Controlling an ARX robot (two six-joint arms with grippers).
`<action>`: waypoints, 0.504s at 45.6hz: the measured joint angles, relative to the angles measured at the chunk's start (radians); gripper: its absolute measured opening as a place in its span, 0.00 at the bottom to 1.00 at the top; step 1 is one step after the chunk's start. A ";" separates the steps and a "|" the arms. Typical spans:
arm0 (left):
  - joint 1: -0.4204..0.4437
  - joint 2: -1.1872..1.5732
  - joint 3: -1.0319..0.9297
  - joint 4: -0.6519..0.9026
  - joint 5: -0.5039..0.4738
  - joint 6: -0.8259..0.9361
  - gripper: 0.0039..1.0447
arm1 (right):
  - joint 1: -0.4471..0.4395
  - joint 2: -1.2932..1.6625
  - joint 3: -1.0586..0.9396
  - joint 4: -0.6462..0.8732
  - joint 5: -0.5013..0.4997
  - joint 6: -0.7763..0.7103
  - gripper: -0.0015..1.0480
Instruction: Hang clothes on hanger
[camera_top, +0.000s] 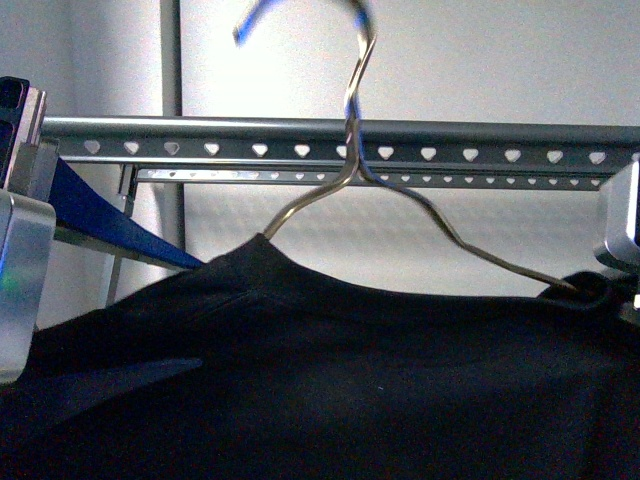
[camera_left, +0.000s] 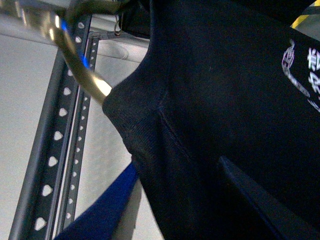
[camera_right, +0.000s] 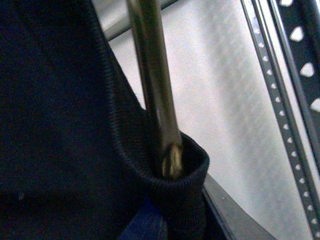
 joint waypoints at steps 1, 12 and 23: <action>0.000 0.000 0.000 0.000 0.002 0.000 0.53 | -0.011 0.000 -0.014 0.010 0.000 0.014 0.08; 0.000 -0.003 0.000 0.001 0.003 0.000 0.92 | -0.095 0.036 -0.124 0.108 -0.005 0.157 0.04; 0.000 -0.003 0.000 0.001 -0.004 -0.001 0.94 | -0.151 0.074 -0.145 0.021 0.086 0.456 0.04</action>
